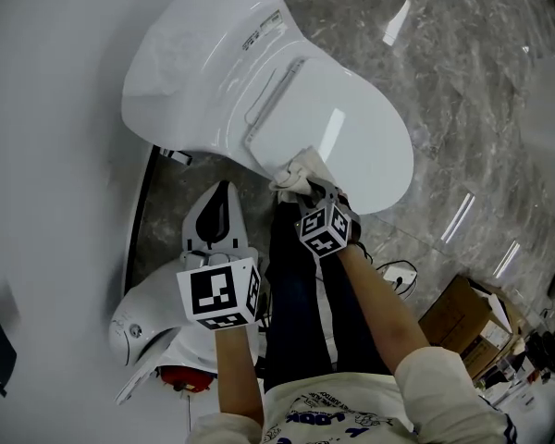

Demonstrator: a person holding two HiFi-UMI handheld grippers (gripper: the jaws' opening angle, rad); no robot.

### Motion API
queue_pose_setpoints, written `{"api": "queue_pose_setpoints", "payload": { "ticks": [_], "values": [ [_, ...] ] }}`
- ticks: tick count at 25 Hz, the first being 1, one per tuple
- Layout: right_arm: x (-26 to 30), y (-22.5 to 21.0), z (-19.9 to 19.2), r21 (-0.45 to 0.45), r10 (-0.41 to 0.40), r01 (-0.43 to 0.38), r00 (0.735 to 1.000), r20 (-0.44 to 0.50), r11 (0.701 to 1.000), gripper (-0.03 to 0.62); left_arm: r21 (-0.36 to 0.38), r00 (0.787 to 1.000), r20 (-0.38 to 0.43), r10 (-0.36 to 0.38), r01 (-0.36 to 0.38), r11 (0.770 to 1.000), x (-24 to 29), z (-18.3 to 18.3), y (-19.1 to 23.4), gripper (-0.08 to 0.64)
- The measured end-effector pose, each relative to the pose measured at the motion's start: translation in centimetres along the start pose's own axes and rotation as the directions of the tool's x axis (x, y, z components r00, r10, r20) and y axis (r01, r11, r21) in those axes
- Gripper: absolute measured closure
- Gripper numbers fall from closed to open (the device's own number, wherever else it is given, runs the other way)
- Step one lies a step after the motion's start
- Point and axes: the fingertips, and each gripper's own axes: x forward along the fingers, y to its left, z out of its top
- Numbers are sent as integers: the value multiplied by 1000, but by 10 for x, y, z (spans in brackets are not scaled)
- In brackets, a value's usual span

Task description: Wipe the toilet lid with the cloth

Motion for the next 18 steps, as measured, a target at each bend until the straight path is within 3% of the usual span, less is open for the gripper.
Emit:
{"api": "queue_pose_setpoints", "payload": {
  "ticks": [18],
  "values": [
    [-44, -44, -97, 193, -36, 41, 999, -33, 980, 492, 141, 987, -21, -161, 162, 977, 27, 23, -102, 557]
  ]
}}
